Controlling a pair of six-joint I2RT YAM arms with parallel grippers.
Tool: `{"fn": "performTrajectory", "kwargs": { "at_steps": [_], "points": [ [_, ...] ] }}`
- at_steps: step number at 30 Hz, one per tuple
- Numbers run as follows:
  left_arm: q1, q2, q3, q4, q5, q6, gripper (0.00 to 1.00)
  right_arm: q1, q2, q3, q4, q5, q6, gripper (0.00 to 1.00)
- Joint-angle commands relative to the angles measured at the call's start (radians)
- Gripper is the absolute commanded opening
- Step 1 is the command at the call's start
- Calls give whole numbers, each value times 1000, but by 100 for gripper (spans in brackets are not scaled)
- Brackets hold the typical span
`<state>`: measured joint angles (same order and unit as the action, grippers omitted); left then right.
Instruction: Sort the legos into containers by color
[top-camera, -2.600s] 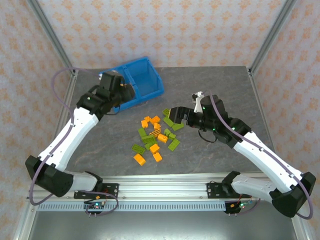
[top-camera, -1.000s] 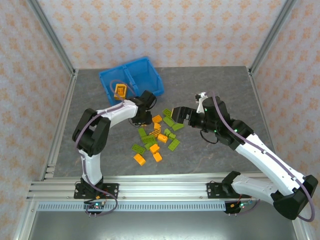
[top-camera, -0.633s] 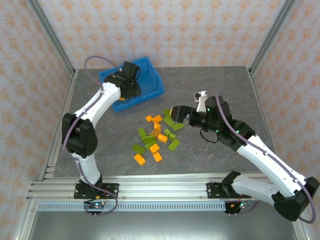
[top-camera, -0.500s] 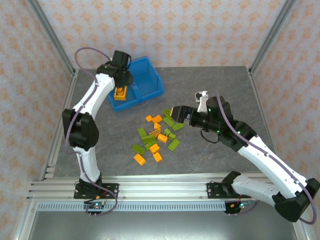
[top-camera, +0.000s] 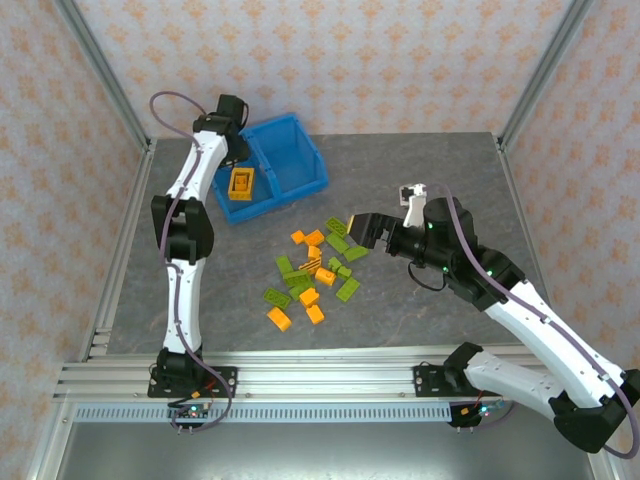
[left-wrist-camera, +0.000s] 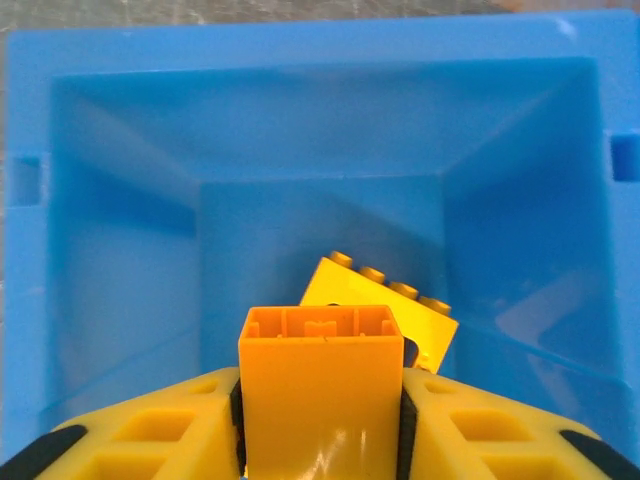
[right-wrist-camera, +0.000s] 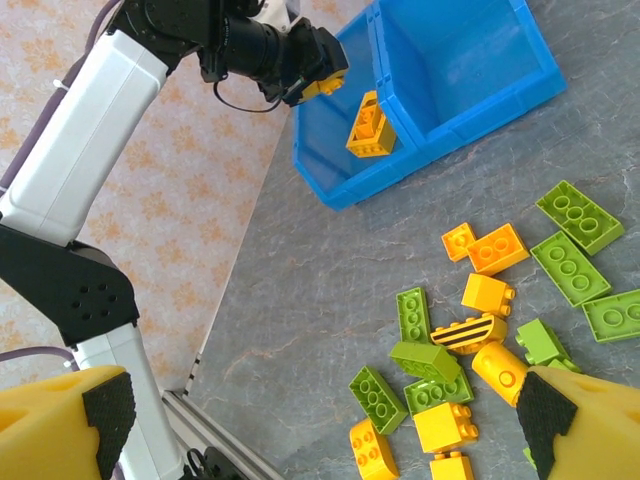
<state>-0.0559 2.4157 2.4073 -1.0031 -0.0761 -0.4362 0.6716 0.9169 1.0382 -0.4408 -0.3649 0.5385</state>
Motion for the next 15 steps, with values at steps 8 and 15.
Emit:
{"fn": "performTrajectory", "kwargs": {
  "at_steps": [8, 15],
  "points": [
    [-1, -157, 16, -53, 28, -2, 58, 6, 20, -2, 3, 17, 9, 99],
    [-21, -514, -357, 131, 281, -62, 61, 6, 123, 34, -98, 90, -26, 99]
  ]
}}
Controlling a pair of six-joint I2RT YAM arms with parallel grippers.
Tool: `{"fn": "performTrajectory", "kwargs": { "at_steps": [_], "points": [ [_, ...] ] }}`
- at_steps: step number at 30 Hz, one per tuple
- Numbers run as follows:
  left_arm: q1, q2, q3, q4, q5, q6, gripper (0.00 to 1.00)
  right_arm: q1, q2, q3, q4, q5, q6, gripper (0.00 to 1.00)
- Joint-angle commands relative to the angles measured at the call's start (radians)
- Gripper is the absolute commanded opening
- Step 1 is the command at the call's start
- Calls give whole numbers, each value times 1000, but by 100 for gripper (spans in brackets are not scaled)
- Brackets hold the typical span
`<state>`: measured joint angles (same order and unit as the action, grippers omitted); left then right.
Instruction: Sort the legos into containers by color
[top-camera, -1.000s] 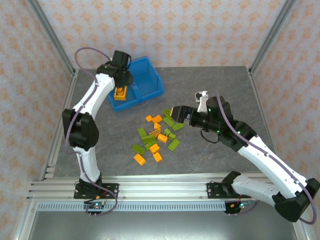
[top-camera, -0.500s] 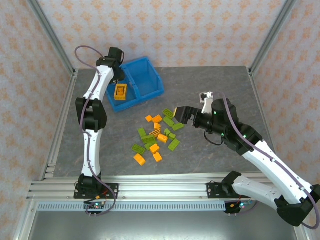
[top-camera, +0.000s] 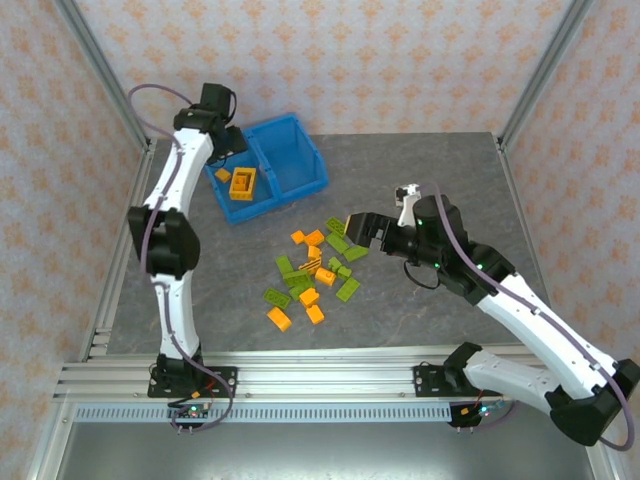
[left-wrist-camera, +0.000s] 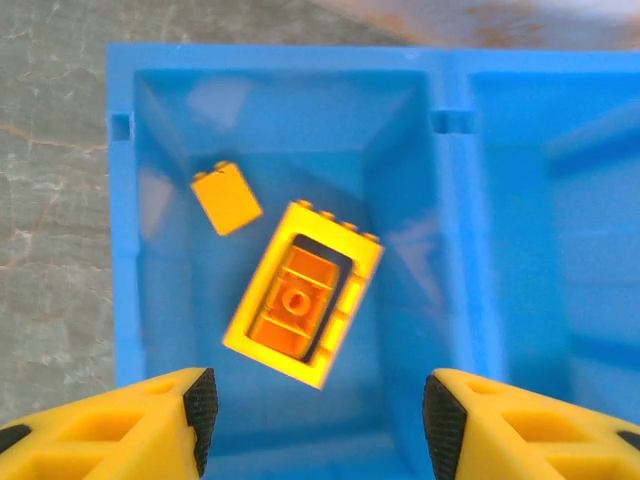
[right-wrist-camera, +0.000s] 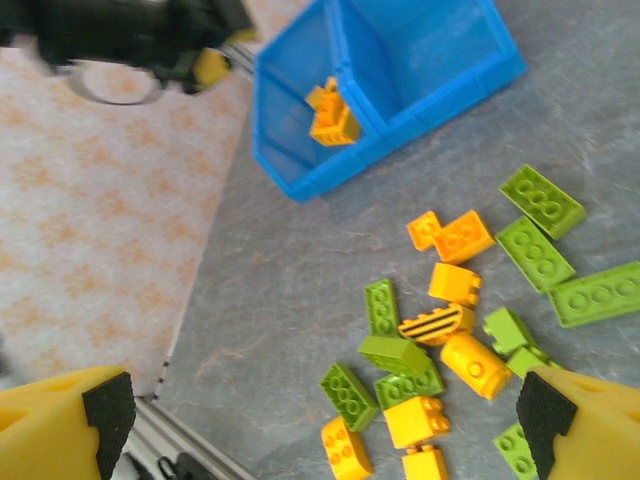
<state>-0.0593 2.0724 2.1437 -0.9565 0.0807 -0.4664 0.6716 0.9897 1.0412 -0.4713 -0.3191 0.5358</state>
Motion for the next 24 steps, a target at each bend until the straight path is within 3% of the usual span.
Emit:
{"fn": "performTrajectory", "kwargs": {
  "at_steps": [1, 9, 12, 16, 18, 21, 24],
  "points": [
    [-28, -244, -162, 112, 153, -26, 62, 10, 83, 48, -92, 49, -37, 99],
    [-129, -661, -550, 149, 198, 138, 69, 84, 411, 228, -193, 128, -150, 99],
    [-160, -791, -691, 147, 238, 238, 75, 85, 515, 268, -182, 247, -245, 99],
    [-191, -950, -868, 149, 331, 366, 91, 82, 703, 368, -229, 412, -475, 100],
    [-192, -1011, -941, 162, 336, 395, 100, 69, 805, 431, -258, 412, -550, 100],
    [-193, -1101, -1059, 232, 369, 460, 100, 36, 935, 516, -269, 346, -606, 100],
    [-192, -1178, -1174, 322, 492, 553, 100, -1, 1036, 576, -263, 321, -613, 96]
  ]
}}
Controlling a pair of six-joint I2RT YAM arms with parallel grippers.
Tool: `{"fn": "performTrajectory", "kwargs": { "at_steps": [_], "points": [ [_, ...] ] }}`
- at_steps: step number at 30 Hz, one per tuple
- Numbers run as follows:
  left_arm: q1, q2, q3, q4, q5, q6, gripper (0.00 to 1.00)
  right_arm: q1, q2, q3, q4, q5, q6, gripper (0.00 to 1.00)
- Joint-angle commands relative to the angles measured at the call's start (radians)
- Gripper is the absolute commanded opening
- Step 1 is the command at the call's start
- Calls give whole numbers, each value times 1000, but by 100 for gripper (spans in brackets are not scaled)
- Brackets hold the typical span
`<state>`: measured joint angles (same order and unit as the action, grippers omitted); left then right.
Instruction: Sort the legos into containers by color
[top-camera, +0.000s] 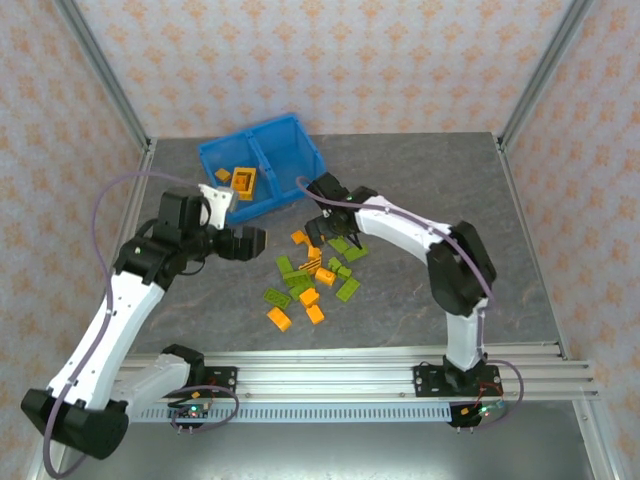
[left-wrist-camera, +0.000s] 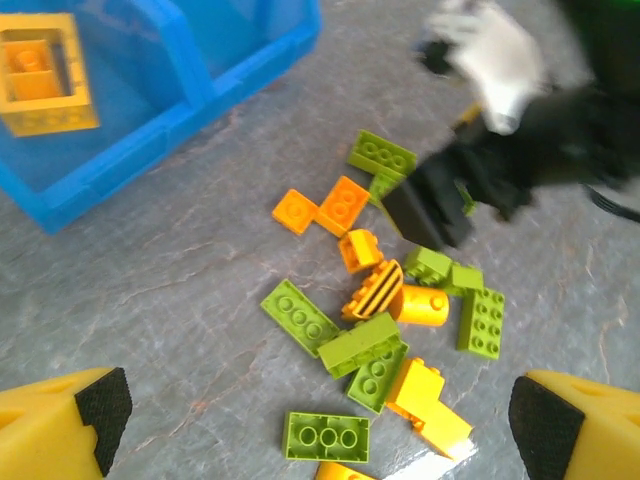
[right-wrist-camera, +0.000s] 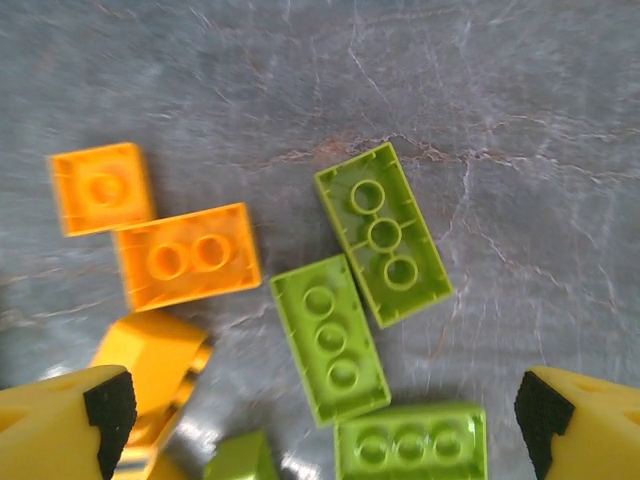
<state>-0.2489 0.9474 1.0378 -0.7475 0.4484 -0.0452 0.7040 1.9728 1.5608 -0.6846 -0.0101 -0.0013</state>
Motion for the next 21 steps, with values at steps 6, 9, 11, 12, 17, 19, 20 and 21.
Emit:
{"fn": "performTrajectory", "kwargs": {
  "at_steps": [6, 9, 11, 12, 17, 19, 20, 21],
  "points": [
    [-4, -106, -181, 219, 249, 207, 100, -74, 150, 123, -37, -20, -87, 82],
    [-4, -83, -162, 198, 262, 215, 100, -82, 192, 153, -46, -48, -104, 77],
    [-4, -70, -156, 194, 260, 218, 100, -88, 227, 188, -68, -60, -106, 73],
    [-5, -68, -154, 195, 257, 218, 100, -89, 239, 198, -75, -65, -107, 72],
    [-5, -77, -165, 207, 204, 210, 100, -93, 278, 224, -86, -76, -108, 57],
    [-4, -82, -169, 213, 197, 208, 100, -94, 283, 232, -94, -71, -106, 49],
    [-4, -84, -171, 215, 194, 206, 100, -95, 280, 232, -95, -67, -105, 44],
    [-4, -87, -172, 216, 191, 205, 100, -95, 274, 231, -93, -62, -103, 41]
  ]
}}
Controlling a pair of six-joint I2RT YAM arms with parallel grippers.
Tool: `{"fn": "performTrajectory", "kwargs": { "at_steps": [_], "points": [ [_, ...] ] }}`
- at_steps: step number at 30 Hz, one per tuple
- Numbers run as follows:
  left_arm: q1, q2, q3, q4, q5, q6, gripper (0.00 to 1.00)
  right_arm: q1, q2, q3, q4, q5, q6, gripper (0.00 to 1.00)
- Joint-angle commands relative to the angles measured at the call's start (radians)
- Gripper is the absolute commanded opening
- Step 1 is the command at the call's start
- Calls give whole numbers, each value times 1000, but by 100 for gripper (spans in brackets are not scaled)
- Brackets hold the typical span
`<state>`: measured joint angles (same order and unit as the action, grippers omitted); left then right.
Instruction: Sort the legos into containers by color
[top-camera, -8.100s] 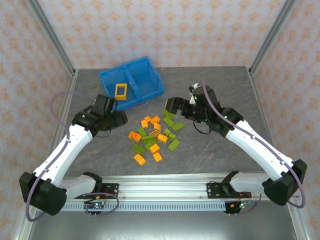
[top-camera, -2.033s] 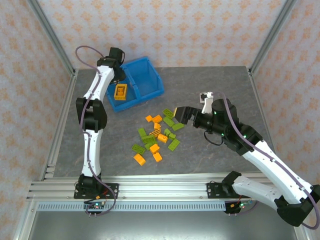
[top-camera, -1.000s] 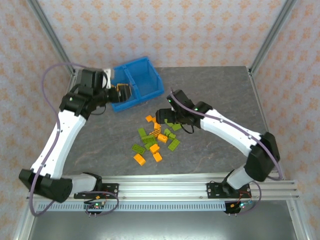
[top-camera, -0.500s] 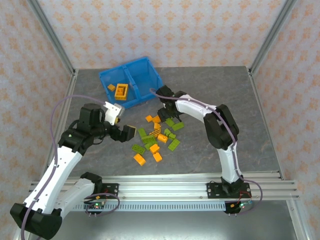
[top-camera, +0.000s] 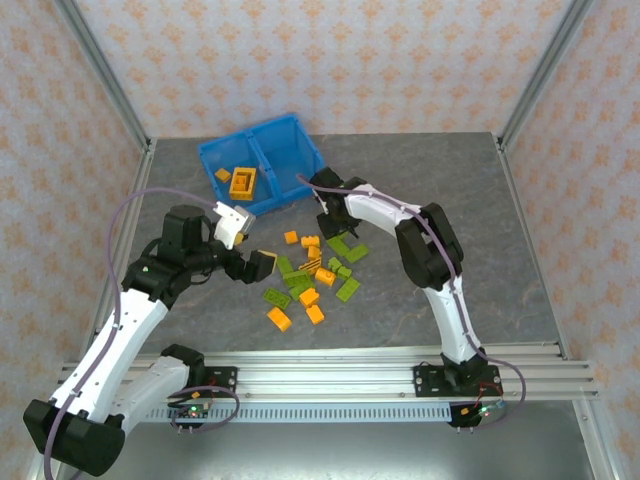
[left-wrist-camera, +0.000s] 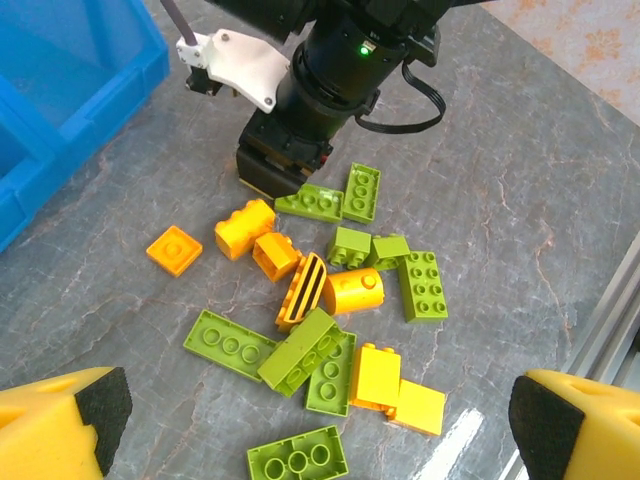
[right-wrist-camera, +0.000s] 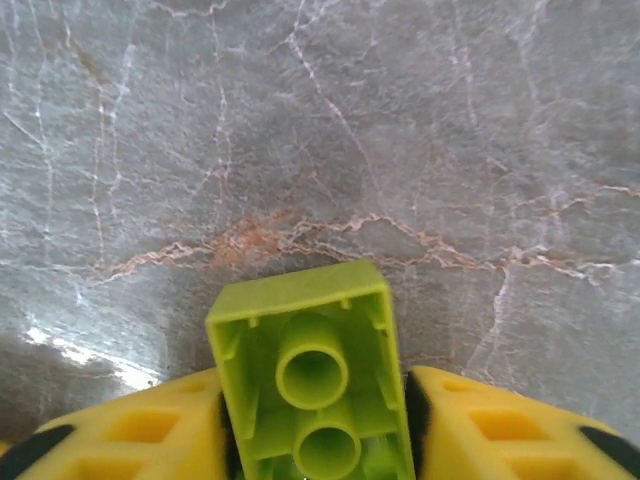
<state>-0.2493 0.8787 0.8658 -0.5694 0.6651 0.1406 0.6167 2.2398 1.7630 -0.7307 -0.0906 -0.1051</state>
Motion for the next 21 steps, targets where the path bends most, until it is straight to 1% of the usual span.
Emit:
{"fn": "performTrajectory", "kwargs": {
  "at_steps": [1, 4, 8, 12, 14, 17, 20, 21],
  "points": [
    [-4, -21, 1, 39, -30, 17, 100, -7, -3, 27, -45, 29, 5, 38],
    [-4, -35, -2, 46, -32, 12, 100, -7, -49, 23, -36, 61, 13, 32],
    [-4, -75, -21, 74, -7, 16, 100, -8, -159, 25, -9, 77, 50, 30],
    [-4, -107, -37, 98, -2, 17, 100, -7, -280, 21, 100, -4, 146, 31],
    [-4, -115, -37, 104, 1, 15, 100, -7, -307, 29, 168, -32, 201, 31],
    [-4, -122, -39, 120, -7, -3, 100, -8, -283, 79, 244, -32, 253, 31],
    [-3, -122, -38, 105, -40, -7, 100, -8, -183, 193, 262, 8, 256, 31],
    [-4, -121, -40, 95, -54, -2, 100, -9, -134, 263, 245, 18, 253, 31]
  ]
}}
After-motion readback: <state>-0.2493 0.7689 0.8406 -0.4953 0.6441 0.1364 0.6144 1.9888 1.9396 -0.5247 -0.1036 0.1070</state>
